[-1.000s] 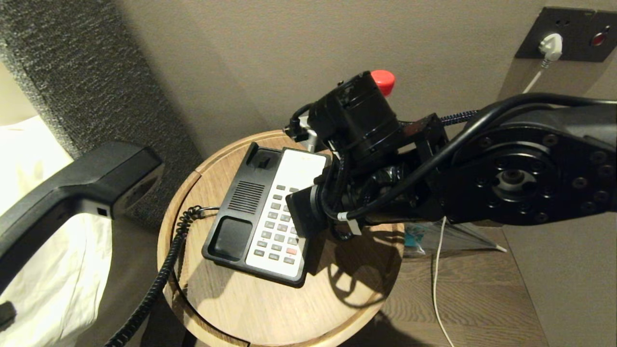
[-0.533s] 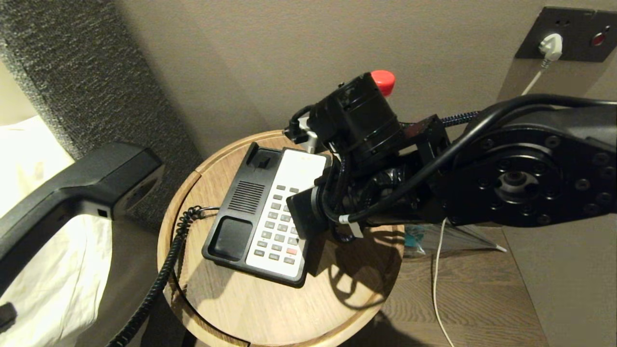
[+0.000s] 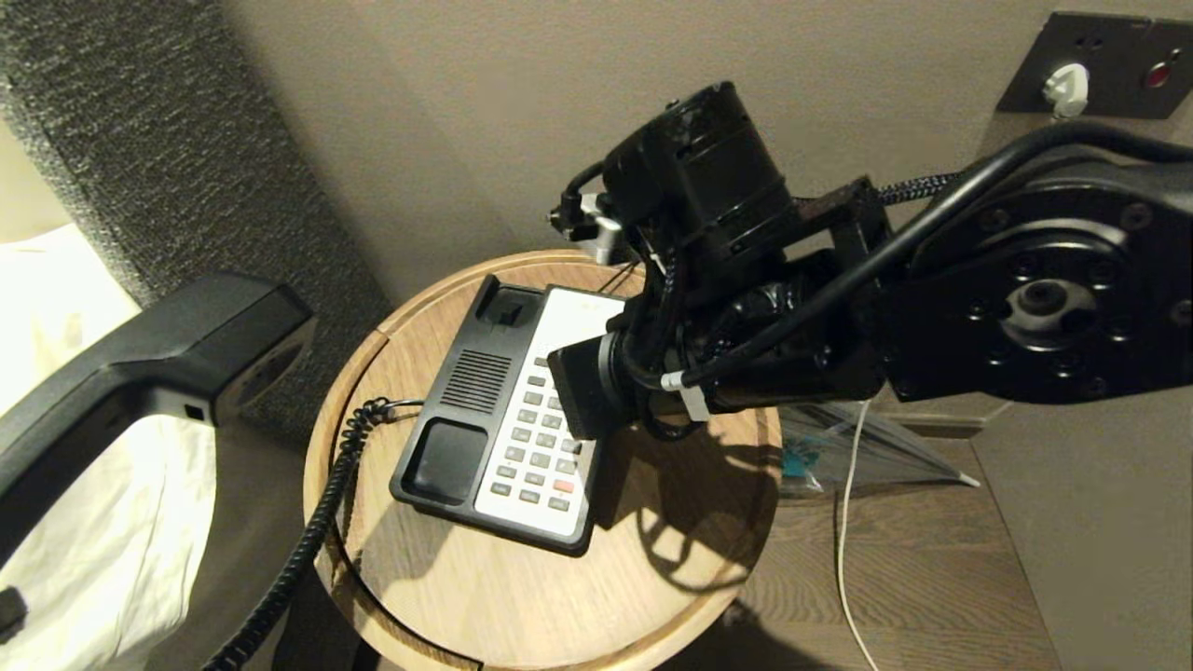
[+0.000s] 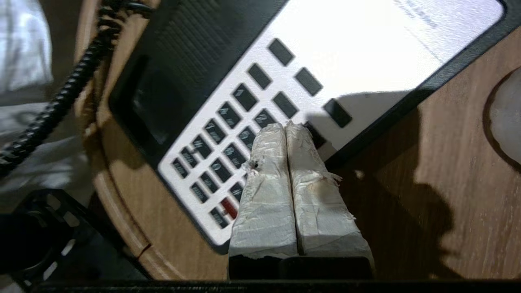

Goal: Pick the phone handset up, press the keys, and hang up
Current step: Dial the number

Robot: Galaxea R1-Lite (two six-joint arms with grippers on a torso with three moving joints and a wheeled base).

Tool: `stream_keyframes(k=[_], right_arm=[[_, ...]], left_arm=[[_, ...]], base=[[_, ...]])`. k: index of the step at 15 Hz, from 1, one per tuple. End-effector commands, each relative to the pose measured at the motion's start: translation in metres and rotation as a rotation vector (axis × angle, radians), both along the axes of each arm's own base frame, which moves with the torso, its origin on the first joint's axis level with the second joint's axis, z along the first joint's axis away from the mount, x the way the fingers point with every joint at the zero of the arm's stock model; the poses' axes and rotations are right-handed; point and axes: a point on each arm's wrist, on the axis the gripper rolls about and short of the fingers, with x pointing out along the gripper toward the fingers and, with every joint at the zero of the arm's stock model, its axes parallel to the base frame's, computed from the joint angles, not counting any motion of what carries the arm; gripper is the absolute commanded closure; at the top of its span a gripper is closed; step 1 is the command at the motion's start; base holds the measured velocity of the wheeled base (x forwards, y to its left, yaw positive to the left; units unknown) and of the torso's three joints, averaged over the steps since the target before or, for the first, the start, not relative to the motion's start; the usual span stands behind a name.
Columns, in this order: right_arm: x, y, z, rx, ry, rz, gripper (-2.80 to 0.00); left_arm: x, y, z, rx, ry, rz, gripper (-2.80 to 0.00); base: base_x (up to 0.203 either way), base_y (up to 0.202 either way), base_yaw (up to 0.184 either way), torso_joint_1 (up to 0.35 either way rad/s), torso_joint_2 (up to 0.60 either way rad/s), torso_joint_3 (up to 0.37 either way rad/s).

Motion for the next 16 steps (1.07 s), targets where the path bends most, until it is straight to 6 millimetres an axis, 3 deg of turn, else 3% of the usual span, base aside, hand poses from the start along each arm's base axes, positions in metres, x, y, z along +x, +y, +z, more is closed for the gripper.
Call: stream_keyframes(k=[1, 16], right_arm=[[-0.005, -0.003, 0.008, 0.028, -0.005, 0.003, 0.0], [-0.001, 0.011, -0.015, 0.021, 0.078, 0.014, 0.0]], left_arm=[[-0.001, 0.001, -0.001, -0.005, 0.001, -0.003, 0.0], [-0.001, 0.0, -0.003, -0.002, 0.005, -0.016, 0.0]], base=[[0.0, 0.0, 0.0, 0.0, 0.0, 0.0], [0.0, 0.0, 0.0, 0.0, 0.0, 0.0]])
